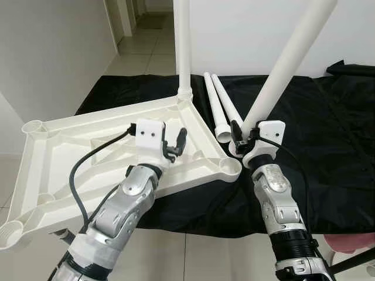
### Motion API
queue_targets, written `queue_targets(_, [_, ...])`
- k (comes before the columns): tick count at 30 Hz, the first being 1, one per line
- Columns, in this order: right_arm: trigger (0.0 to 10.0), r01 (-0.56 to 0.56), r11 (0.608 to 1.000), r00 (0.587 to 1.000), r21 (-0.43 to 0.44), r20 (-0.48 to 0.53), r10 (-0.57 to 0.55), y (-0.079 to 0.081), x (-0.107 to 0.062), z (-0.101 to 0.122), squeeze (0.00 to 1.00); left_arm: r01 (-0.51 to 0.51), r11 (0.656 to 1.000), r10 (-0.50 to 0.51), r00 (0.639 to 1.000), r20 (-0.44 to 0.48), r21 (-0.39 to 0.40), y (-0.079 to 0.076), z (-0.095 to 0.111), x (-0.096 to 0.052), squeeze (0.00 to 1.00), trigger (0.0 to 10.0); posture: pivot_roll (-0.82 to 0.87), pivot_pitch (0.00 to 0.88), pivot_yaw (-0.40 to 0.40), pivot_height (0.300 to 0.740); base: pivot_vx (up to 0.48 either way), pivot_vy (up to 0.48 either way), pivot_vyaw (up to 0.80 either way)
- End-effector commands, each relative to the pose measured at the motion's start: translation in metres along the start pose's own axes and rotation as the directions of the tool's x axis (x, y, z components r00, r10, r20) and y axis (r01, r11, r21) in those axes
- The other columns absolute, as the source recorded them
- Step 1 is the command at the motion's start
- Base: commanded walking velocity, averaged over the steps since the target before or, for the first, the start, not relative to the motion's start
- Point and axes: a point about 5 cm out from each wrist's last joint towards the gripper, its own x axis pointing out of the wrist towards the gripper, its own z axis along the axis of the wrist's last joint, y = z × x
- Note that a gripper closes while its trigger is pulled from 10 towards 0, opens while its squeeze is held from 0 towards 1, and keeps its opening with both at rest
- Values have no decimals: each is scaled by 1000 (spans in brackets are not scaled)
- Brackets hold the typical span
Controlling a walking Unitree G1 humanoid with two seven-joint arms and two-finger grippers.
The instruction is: Building children table
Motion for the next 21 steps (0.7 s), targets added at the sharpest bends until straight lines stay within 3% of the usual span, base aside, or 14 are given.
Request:
queue_targets(1, [10000, -67, 998, 997, 2, -37, 67, 8, 4, -8, 0, 509, 859, -508, 861, -39, 56, -29, -5, -12, 0, 10000, -19, 0, 77, 740, 0, 0, 0])
queue_targets(8, [10000, -174, 985, 976, 6, -133, 173, 21, 1, -29, 0, 528, 843, -515, 847, -129, 101, -31, -19, -18, 0, 10000, -1, 0, 57, 740, 0, 0, 0])
queue_targets(21, [10000, -272, 962, 945, -36, -200, 259, 19, -15, -40, 0, 518, 850, -503, 853, -143, 100, -32, -23, -24, 0, 10000, 22, 10, 21, 740, 0, 0, 0])
